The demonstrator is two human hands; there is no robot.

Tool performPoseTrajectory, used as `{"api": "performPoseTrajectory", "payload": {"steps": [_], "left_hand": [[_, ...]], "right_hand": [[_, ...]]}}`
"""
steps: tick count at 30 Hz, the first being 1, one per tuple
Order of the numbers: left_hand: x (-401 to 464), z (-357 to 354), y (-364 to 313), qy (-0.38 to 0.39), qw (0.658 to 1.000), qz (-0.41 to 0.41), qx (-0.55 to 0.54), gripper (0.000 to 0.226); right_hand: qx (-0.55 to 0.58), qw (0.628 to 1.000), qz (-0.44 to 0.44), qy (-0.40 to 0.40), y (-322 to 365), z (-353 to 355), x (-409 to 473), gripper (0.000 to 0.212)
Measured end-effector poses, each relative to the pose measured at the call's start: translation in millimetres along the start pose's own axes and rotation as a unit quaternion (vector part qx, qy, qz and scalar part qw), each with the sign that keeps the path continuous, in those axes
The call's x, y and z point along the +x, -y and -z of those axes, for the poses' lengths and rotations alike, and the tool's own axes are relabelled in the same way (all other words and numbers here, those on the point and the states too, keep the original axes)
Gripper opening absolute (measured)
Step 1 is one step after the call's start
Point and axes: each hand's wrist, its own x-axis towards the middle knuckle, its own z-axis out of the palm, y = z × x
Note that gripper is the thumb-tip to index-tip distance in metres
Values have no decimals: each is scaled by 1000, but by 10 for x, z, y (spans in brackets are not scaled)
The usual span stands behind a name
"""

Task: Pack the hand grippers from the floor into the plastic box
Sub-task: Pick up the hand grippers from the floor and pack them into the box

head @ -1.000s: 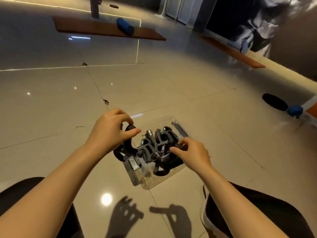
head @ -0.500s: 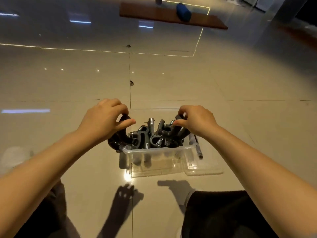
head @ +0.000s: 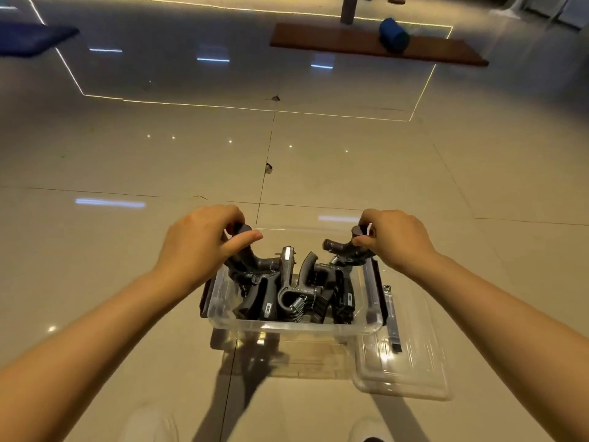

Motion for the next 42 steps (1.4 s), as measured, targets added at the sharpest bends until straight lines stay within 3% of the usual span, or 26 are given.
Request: {"api": "performPoseTrajectory", "payload": {"steps": [4,7,10,17,28,39,42], "left_hand": [[3,-485,121,-61,998,-5,-24,50],[4,-784,177,-111,993,4,-48,44],[1,-964,224,-157,986,12,-62,41],[-140,-1269,364,-167,981,-8,-96,37],[-410,-1308,421,-175,978,-35,-103,36],[-671,-1454,529,-136,968,-195,-85,24],[-555,-1399,559,-107,949,-297,-13,13]], "right_hand": [[-50,998,27,-33,-100,-367,135,27],[-101,986,75,-106,-111,-690,192,25],[-155,972,127,-122,-49,-1019,163,38],[-197,964,174,-48,-102,-1563,-305,48],[-181,969,165,-29,18,-1704,-212,45],[-74,991,109,-29,43,-1731,-302,38],[-45,994,94,-36,98,-1697,-277,35]]}}
